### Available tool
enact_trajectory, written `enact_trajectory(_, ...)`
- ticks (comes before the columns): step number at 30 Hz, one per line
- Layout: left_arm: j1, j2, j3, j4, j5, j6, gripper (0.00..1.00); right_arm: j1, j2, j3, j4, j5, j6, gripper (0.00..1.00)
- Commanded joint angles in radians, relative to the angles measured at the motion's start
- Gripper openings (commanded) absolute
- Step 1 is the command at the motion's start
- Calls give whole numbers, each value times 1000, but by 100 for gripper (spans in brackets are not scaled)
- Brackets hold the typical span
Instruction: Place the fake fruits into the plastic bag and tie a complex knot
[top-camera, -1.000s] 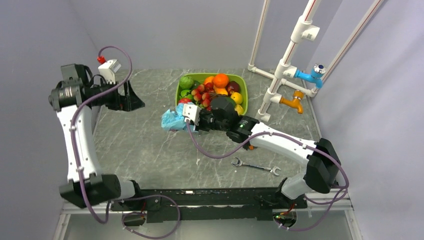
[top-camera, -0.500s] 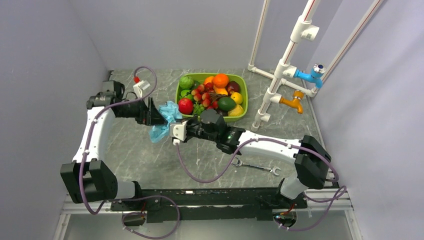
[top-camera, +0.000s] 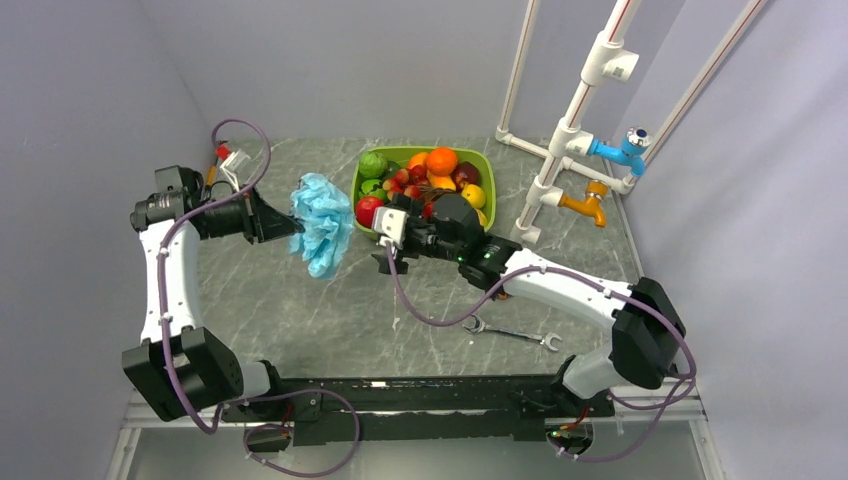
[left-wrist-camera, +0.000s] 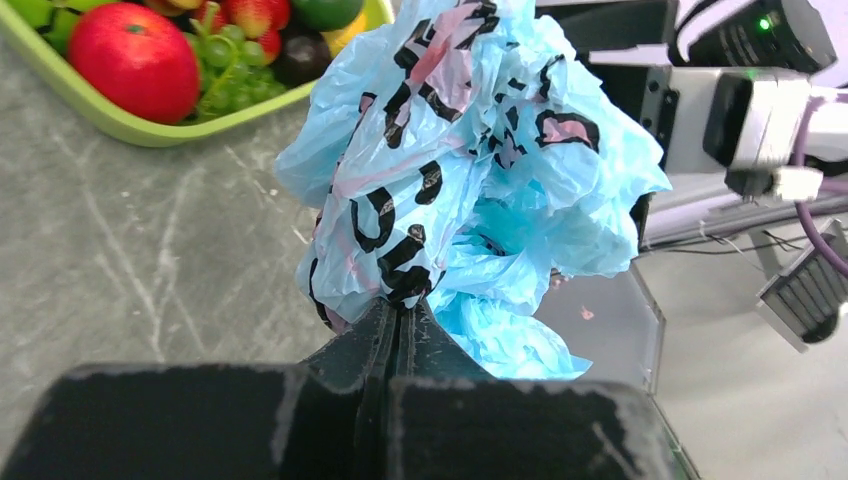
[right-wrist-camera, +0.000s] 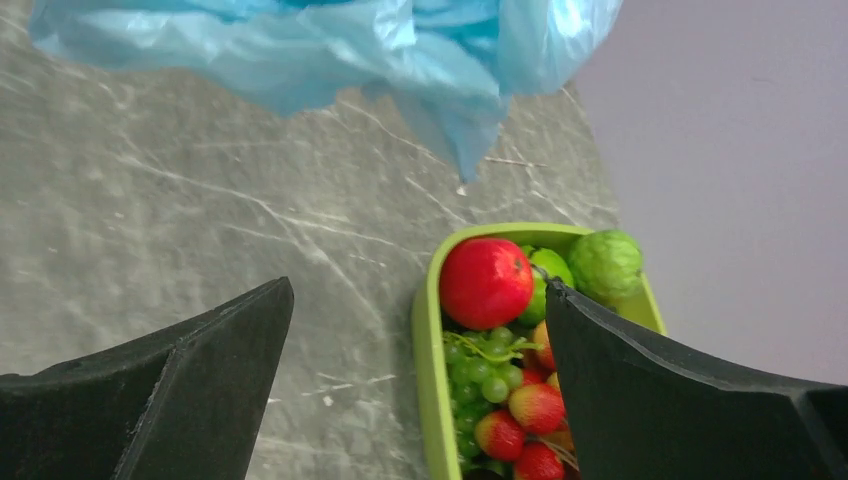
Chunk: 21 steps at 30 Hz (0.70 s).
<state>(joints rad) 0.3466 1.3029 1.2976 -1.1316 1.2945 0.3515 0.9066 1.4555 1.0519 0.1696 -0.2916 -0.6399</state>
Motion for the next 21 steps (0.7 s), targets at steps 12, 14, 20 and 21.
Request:
enact_trajectory(12, -191, -173, -155, 161, 80, -187, 0, 37, 142, 226, 65, -223, 232, 97)
enact_trajectory(14, -184, -179, -141, 158, 81, -197, 0, 32, 129, 213, 40, -247, 182, 69)
enact_trajectory(20, -26, -119, 79, 4, 9, -39, 0, -28, 12, 93, -92, -291, 120, 0)
enact_trajectory(21, 17, -104, 126, -10, -10, -28, 0, -44, -5, 77, -117, -293, 119, 0)
